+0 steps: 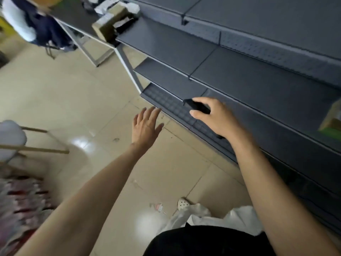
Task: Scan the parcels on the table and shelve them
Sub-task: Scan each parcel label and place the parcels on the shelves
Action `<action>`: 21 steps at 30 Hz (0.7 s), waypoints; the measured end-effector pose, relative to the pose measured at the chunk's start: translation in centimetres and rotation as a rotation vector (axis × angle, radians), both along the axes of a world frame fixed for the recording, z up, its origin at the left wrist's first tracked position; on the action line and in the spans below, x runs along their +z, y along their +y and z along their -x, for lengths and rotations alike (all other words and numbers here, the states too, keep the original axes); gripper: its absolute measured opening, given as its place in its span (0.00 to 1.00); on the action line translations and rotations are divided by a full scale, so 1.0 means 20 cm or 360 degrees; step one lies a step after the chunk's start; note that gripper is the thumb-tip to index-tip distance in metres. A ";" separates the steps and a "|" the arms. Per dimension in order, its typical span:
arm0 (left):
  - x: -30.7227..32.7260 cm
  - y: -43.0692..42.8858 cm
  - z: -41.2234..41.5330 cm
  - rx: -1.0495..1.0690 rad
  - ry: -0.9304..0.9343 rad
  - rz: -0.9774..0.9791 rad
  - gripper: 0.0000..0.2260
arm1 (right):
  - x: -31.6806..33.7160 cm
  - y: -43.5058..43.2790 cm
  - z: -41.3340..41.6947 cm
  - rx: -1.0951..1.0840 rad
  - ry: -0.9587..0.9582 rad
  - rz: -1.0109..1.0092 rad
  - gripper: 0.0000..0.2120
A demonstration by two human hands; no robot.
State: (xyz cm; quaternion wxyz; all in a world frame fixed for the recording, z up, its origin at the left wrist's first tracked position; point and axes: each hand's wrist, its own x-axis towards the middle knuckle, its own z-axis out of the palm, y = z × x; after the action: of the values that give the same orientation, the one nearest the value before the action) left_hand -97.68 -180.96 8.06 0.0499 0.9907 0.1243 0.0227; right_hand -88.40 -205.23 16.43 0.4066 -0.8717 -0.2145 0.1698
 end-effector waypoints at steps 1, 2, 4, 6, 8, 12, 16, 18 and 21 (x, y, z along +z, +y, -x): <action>0.02 0.12 0.07 0.0069 -0.0032 -0.0021 0.26 | 0.00 0.14 0.02 0.0067 -0.0014 -0.0002 0.23; 0.03 0.24 0.15 0.0143 -0.0065 -0.0033 0.25 | 0.01 0.27 0.05 0.0137 -0.0028 -0.0016 0.23; 0.06 0.46 0.28 0.0281 -0.0124 -0.0043 0.25 | 0.01 0.52 0.11 0.0258 -0.0040 -0.0055 0.23; 0.09 0.65 0.40 0.0380 -0.0155 -0.0074 0.25 | 0.01 0.73 0.16 0.0358 -0.0017 -0.0057 0.23; 0.10 0.80 0.48 0.0464 -0.0164 -0.0098 0.24 | 0.01 0.92 0.20 0.0455 0.0022 -0.0053 0.23; 0.05 1.02 0.55 0.0617 -0.0177 -0.0052 0.24 | -0.02 1.22 0.19 0.0600 0.0036 -0.0038 0.23; -0.02 1.22 0.49 0.0668 -0.0127 -0.0013 0.23 | -0.08 1.49 0.07 0.0662 0.0059 -0.0010 0.24; -0.05 1.33 0.43 0.0664 -0.0099 -0.0010 0.23 | -0.11 1.64 -0.02 0.0683 0.0070 0.0009 0.24; -0.08 1.55 0.28 0.0675 -0.0071 0.0018 0.22 | -0.13 1.90 -0.21 0.0689 0.0097 0.0020 0.23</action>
State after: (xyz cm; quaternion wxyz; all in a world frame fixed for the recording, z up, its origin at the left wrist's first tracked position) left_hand -103.32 -150.00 6.54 0.0522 0.9413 0.3290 0.0541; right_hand -84.26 -167.27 13.93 0.3617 -0.8022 -0.3832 0.2808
